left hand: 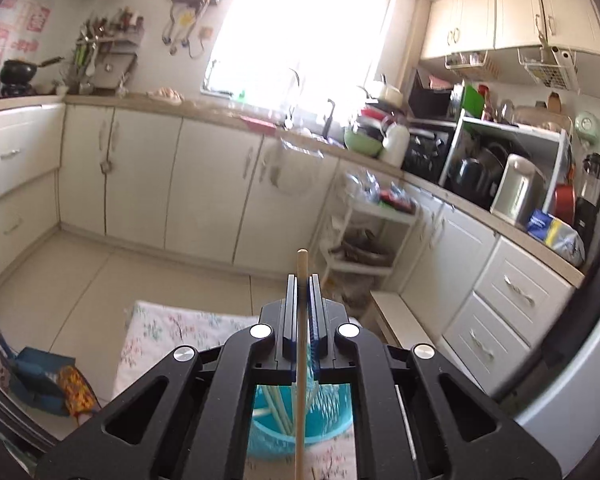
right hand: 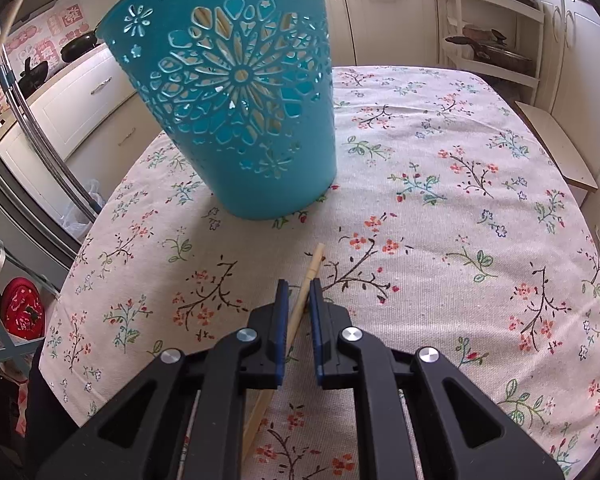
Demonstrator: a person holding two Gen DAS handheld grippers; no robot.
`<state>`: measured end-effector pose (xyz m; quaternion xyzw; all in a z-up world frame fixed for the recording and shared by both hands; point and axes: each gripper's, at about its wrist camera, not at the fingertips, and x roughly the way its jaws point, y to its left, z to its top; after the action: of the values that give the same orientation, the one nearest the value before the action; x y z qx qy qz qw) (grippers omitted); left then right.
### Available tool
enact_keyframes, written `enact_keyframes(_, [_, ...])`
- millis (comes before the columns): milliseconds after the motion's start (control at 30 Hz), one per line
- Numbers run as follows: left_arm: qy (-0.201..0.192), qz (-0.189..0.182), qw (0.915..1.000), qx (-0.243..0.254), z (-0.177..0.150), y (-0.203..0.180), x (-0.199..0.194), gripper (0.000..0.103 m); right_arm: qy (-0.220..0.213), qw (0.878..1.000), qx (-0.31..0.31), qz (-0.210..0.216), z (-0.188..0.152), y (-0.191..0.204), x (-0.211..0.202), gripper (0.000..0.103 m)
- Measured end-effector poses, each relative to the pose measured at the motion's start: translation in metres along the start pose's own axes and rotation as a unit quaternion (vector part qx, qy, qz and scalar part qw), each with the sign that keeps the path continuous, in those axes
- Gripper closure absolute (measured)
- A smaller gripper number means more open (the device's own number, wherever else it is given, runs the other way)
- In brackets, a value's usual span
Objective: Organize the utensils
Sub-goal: 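Lift the chopstick over the teal basket and open the left gripper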
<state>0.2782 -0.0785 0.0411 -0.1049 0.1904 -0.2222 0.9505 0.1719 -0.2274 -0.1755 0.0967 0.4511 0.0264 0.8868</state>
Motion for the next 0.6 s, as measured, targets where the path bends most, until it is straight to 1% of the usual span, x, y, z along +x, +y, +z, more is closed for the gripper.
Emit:
enact_keyframes(133, [-0.044, 0.02, 0.9988, -0.004, 0.011, -0.006, 0.012, 0.098, -0.001, 1.0, -0.001, 0.0, 0.0, 0.001, 0.0, 0.091])
enact_keyframes(233, [-0.06, 0.027, 0.9979, -0.002, 0.014, -0.01, 0.027, 0.098, -0.002, 1.0, -0.007, -0.001, 0.0, 0.002, 0.001, 0.09])
enact_keyframes(300, [-0.058, 0.031, 0.9978, 0.005, 0.012, -0.012, 0.04, 0.098, -0.004, 1.0, -0.013, -0.004, 0.0, 0.004, 0.001, 0.09])
enact_keyframes(367, [-0.045, 0.036, 0.9982, 0.016, 0.005, -0.013, 0.056, 0.098, -0.004, 1.0, -0.016, -0.004, 0.0, 0.005, 0.002, 0.089])
enact_keyframes(433, [-0.024, 0.037, 0.9987, 0.025, -0.009, -0.015, 0.07, 0.098, -0.004, 1.0, -0.016, -0.003, 0.0, 0.006, 0.003, 0.089])
enact_keyframes(600, [0.031, 0.034, 0.9981, 0.041, -0.041, -0.011, 0.086, 0.098, -0.004, 1.0, -0.015, 0.0, 0.0, 0.004, 0.003, 0.089])
